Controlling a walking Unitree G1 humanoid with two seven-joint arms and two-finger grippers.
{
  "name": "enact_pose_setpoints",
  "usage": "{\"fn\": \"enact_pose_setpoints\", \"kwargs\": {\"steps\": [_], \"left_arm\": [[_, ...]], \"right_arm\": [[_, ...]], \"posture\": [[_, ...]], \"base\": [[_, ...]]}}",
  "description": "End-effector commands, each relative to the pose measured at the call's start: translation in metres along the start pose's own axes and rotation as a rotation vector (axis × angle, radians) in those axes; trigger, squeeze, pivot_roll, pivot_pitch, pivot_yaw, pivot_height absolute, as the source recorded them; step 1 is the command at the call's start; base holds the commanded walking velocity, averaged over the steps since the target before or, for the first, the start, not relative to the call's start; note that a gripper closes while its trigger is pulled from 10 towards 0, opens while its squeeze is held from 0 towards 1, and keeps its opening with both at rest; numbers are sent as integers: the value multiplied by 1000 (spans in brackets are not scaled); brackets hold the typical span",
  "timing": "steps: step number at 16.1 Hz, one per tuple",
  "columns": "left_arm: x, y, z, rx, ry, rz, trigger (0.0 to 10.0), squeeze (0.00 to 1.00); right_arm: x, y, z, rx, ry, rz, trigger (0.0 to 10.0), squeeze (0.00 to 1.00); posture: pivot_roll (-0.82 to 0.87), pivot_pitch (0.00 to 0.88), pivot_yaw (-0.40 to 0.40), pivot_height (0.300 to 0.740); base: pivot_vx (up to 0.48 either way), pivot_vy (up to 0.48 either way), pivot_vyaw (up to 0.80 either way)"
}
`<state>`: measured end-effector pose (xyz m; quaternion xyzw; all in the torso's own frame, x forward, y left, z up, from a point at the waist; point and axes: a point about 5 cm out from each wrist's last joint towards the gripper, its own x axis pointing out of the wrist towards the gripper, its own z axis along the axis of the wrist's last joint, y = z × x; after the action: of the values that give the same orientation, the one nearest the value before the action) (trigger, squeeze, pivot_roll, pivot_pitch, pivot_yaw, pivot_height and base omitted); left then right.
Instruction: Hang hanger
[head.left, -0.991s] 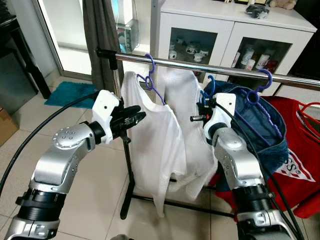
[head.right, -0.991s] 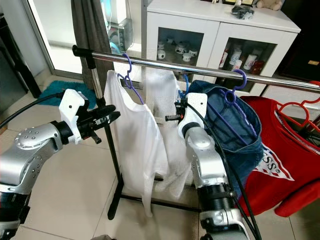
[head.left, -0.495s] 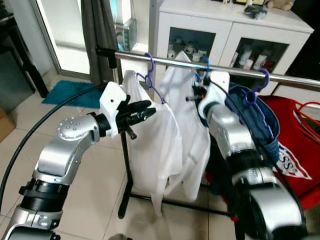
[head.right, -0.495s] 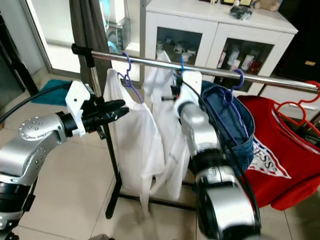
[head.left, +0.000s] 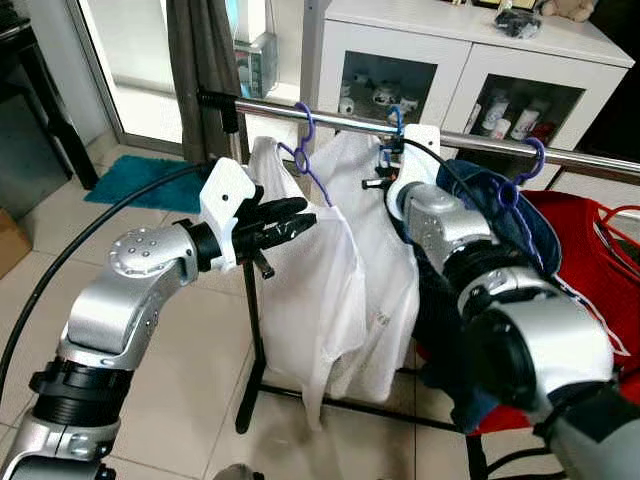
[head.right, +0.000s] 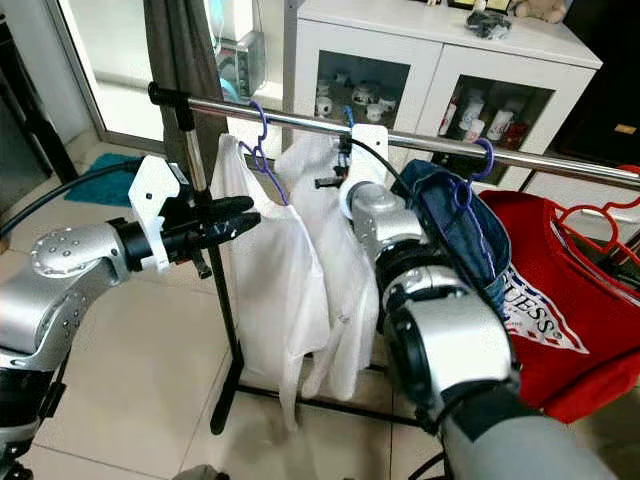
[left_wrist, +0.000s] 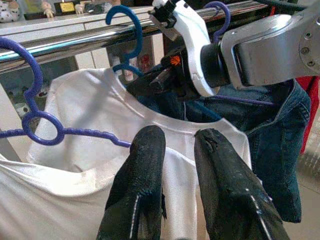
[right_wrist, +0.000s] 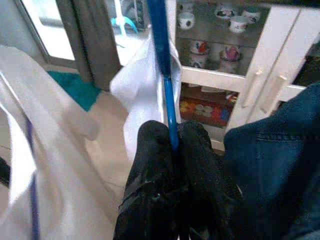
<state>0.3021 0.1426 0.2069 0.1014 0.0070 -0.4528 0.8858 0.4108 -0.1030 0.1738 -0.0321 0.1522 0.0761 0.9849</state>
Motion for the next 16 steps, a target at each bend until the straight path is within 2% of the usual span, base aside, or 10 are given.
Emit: {"fn": "enact_pose_setpoints", "kwargs": {"steps": [1, 3, 5, 8, 9, 10, 11, 13, 16], "left_arm": [[4, 1, 7, 14, -21, -12, 10000, 0], [10, 4, -2, 14, -7, 16, 10000, 0], [11, 3, 0, -1, -23, 2, 10000, 0], [13, 5, -2, 15, -11, -23, 10000, 0], [13, 5, -1, 16, -13, -25, 10000, 0], [12, 5, -1, 17, -14, -25, 10000, 0], [12, 5, -1, 16, -14, -30, 10000, 0], [9, 5, -2, -19, -39, -28, 10000, 0], [1, 6, -6, -41, -33, -7, 10000, 0]], "right_arm": [[0, -4, 8, -16, -4, -12, 10000, 0], [-1, -11, -12, 4, 63, -21, 10000, 0], [-2, -18, -26, 16, 121, -27, 10000, 0], [-3, -19, -38, 21, 172, -11, 10000, 0], [-3, -18, -38, 39, 153, -10, 10000, 318], [-3, -18, -37, 45, 143, -10, 10000, 1000], [-3, -18, -35, 63, 121, -10, 10000, 1000], [-2, -15, -19, 72, -9, 39, 10000, 1000], [-4, -18, -15, 63, -58, 84, 10000, 1000]], "posture": [[30, 30, -78, 740], [-6, 0, -72, 740], [-24, 0, -58, 740], [-32, 0, -38, 740], [-28, 0, -33, 740], [-28, 0, -33, 740], [-27, 0, -29, 740], [-14, 0, -28, 740], [-3, 0, -25, 740]], "base": [[0, 0, 0], [0, 0, 0], [0, 0, 0], [0, 0, 0], [0, 0, 0], [0, 0, 0], [0, 0, 0], [0, 0, 0], [0, 0, 0]]}}
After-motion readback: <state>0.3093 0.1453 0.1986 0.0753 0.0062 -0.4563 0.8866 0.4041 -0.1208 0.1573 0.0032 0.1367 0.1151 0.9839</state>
